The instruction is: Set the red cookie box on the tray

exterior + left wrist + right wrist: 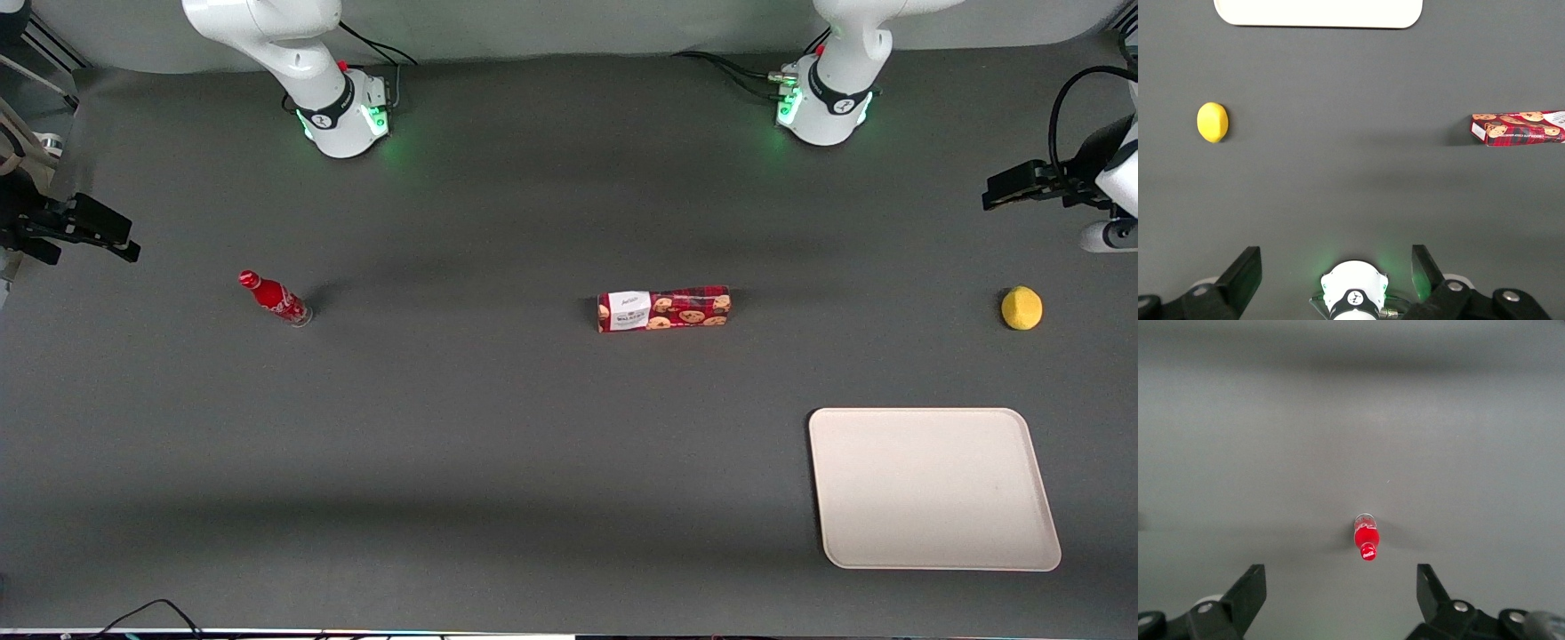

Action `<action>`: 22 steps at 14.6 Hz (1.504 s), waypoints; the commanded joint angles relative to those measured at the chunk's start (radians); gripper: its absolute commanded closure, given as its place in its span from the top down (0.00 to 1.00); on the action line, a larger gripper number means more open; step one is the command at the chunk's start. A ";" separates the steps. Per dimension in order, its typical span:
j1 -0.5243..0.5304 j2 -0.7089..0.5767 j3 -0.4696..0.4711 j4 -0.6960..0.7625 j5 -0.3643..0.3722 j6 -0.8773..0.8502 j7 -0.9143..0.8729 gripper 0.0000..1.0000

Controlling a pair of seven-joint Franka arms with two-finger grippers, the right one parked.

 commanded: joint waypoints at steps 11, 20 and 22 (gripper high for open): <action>-0.005 0.023 -0.028 0.072 -0.090 0.198 -0.137 1.00; -0.017 0.078 -0.333 -0.119 -0.166 0.262 -1.036 1.00; -0.019 0.141 -0.406 -0.120 -0.166 0.338 -1.248 1.00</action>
